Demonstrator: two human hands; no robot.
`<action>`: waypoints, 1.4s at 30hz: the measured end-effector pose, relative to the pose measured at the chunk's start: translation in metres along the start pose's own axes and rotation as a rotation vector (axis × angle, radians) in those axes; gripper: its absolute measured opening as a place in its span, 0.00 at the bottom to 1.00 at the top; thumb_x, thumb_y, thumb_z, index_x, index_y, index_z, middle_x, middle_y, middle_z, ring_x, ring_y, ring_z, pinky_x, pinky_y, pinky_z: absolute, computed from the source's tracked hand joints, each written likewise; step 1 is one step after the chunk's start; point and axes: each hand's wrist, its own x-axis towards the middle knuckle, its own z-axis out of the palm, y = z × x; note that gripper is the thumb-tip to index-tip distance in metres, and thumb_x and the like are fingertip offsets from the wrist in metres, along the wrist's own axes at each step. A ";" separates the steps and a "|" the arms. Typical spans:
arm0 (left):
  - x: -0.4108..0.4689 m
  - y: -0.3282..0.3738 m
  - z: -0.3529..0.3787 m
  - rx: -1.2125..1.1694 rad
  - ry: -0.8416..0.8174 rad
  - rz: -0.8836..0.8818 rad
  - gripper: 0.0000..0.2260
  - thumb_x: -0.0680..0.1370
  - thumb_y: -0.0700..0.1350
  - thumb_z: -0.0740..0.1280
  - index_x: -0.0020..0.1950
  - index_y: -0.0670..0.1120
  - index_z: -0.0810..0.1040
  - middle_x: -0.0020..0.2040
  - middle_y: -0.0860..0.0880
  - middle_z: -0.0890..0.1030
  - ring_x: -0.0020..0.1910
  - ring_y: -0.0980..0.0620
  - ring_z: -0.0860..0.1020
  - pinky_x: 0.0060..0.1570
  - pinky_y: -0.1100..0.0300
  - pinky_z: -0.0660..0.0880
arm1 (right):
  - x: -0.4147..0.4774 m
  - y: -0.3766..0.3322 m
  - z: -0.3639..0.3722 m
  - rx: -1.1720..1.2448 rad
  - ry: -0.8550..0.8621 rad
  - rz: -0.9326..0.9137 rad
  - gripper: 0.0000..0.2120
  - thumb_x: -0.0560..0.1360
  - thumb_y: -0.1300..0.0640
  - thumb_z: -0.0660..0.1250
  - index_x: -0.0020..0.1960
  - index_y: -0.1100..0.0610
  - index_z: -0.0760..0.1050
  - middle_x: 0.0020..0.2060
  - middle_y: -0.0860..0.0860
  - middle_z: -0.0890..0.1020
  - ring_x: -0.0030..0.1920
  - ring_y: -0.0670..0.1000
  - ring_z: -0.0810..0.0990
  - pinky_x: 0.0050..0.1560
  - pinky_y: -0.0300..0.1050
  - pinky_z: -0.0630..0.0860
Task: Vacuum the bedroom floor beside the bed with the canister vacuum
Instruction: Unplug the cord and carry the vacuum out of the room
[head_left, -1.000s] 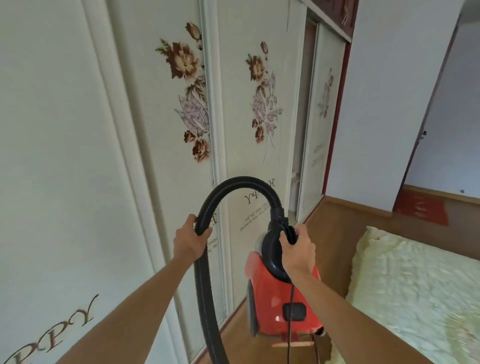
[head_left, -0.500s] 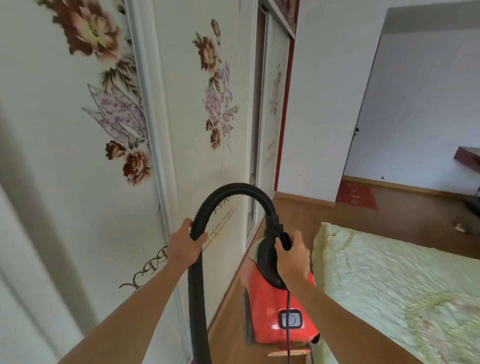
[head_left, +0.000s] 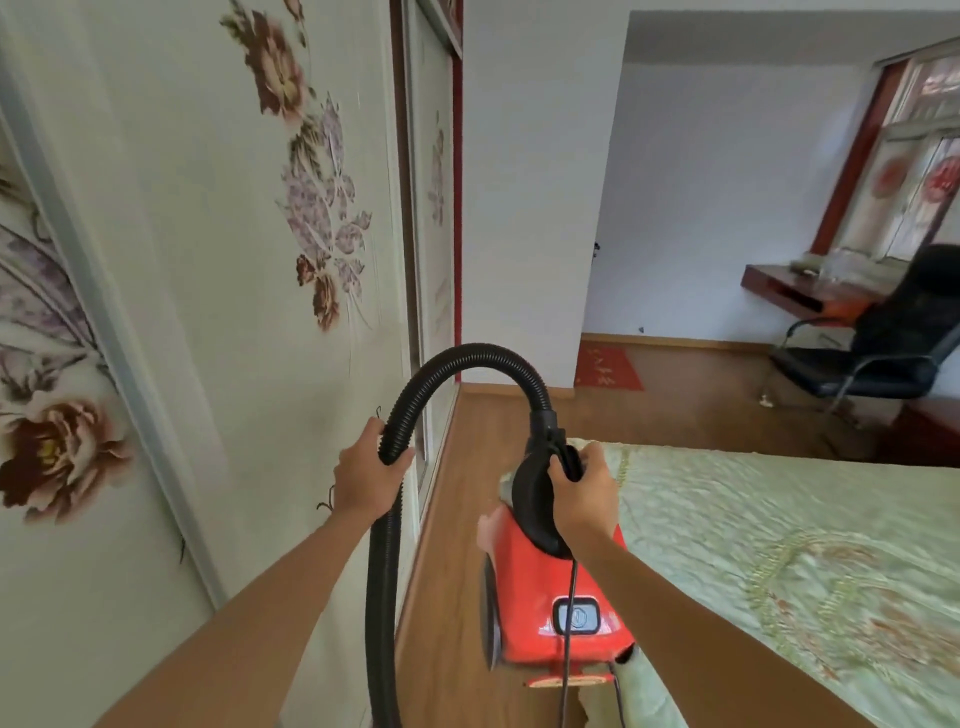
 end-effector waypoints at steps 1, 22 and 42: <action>0.011 0.002 0.006 -0.001 -0.006 0.010 0.12 0.77 0.48 0.72 0.53 0.45 0.73 0.40 0.45 0.80 0.31 0.50 0.78 0.29 0.60 0.74 | 0.009 0.000 0.002 0.000 0.015 0.002 0.07 0.79 0.50 0.64 0.48 0.52 0.68 0.41 0.50 0.80 0.43 0.55 0.80 0.45 0.57 0.79; 0.245 -0.007 0.193 -0.084 -0.082 -0.088 0.14 0.76 0.49 0.73 0.54 0.46 0.72 0.41 0.46 0.80 0.34 0.50 0.80 0.29 0.61 0.77 | 0.282 0.035 0.087 -0.049 0.024 0.016 0.07 0.80 0.52 0.64 0.48 0.54 0.68 0.37 0.51 0.80 0.39 0.53 0.79 0.39 0.51 0.77; 0.550 -0.052 0.349 -0.085 -0.213 -0.117 0.13 0.77 0.50 0.72 0.55 0.46 0.73 0.45 0.45 0.82 0.33 0.53 0.78 0.28 0.64 0.69 | 0.546 0.043 0.231 -0.064 0.110 0.141 0.07 0.79 0.52 0.64 0.49 0.54 0.68 0.39 0.50 0.79 0.38 0.52 0.78 0.40 0.50 0.77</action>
